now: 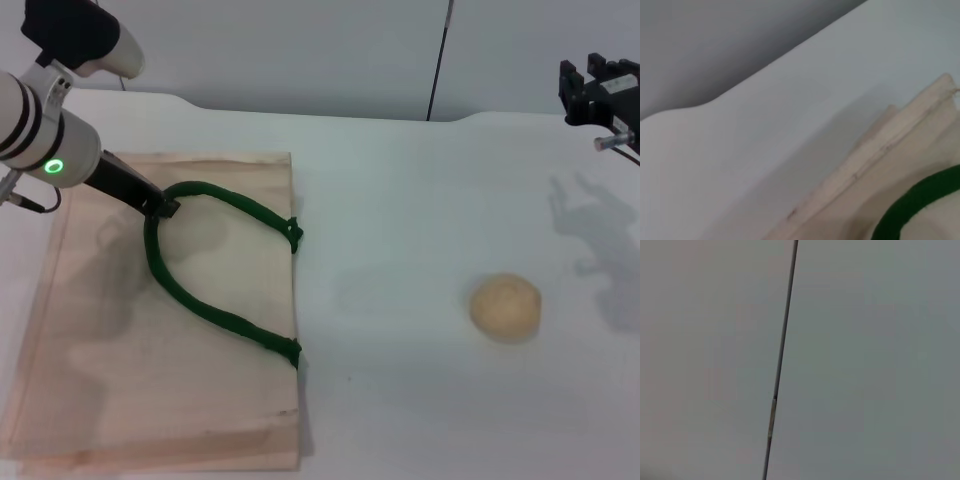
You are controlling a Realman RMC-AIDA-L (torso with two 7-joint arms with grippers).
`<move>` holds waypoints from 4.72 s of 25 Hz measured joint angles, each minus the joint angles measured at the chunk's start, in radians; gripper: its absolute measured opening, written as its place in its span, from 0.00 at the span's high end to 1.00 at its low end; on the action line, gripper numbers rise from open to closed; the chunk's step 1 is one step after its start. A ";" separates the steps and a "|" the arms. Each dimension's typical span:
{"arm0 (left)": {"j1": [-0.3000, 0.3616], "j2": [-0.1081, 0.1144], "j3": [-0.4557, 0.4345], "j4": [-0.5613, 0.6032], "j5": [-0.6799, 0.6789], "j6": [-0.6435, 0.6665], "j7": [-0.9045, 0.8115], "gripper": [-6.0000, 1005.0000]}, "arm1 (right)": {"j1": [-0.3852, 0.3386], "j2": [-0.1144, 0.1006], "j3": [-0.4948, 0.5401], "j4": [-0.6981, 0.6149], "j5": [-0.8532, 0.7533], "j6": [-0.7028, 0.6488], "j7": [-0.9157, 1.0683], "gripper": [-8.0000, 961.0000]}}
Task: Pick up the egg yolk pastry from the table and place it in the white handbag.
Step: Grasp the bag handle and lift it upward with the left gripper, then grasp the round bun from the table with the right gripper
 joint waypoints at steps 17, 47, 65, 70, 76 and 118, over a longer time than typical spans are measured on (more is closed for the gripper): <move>0.187 -0.008 0.060 0.561 -0.185 -0.172 -0.035 0.87 | -0.044 -0.009 -0.038 0.010 -0.030 -0.007 -0.012 0.67; 0.219 -0.002 0.013 0.803 -0.284 -0.189 -0.040 0.87 | -0.248 -0.121 -0.309 0.626 0.715 -0.732 -0.602 0.42; 0.217 -0.003 0.023 0.872 -0.323 -0.224 -0.022 0.87 | -0.208 -0.146 -0.351 0.686 0.914 -0.883 -0.714 0.32; 0.218 -0.003 0.022 0.876 -0.320 -0.227 -0.025 0.87 | -0.172 -0.147 -0.354 0.635 0.939 -0.917 -0.714 0.29; 0.224 -0.004 0.023 0.900 -0.322 -0.239 -0.034 0.87 | -0.144 -0.143 -0.346 0.597 0.942 -0.943 -0.708 0.25; 0.230 -0.005 0.003 0.981 -0.338 -0.303 -0.049 0.87 | -0.043 -0.109 -0.345 0.421 0.983 -0.897 -0.712 0.20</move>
